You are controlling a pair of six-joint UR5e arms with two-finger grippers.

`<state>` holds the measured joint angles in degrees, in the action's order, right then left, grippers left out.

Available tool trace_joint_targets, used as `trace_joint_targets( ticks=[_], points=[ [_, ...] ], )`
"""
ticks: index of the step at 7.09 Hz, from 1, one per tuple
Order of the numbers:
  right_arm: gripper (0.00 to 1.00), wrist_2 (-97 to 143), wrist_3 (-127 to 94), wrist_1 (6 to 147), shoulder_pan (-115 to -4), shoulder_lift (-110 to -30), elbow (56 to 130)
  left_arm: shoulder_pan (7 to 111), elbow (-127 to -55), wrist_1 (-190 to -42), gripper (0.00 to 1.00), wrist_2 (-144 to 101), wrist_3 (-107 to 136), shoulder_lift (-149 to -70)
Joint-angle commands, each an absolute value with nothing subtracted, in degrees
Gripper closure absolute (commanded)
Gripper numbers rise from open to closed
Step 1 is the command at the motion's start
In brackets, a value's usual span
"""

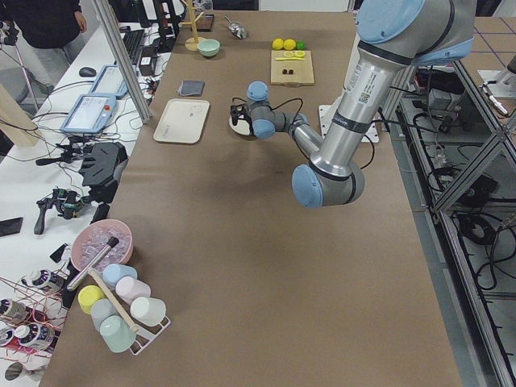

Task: Place red cherry on plate
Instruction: 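Slide the white plate with the left gripper toward the table centre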

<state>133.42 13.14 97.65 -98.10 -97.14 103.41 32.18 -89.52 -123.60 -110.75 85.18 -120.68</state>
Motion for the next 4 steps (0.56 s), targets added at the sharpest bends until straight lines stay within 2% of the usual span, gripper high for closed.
trace_joint_targets(
  ticks=[1,2,4],
  points=[
    [0.00,133.6,13.1,97.8,-98.3,-96.9,103.4,33.0,-90.4,-123.9,0.02,-111.3,85.0,-120.2],
    [0.00,133.9,13.1,98.0,-98.3,-96.3,103.4,34.9,-93.2,-123.4,0.02,-112.3,84.9,-117.6],
    [0.00,134.3,12.4,102.2,-97.4,-92.4,104.7,46.4,-100.4,-122.4,0.02,-126.2,77.2,-108.0]
  ],
)
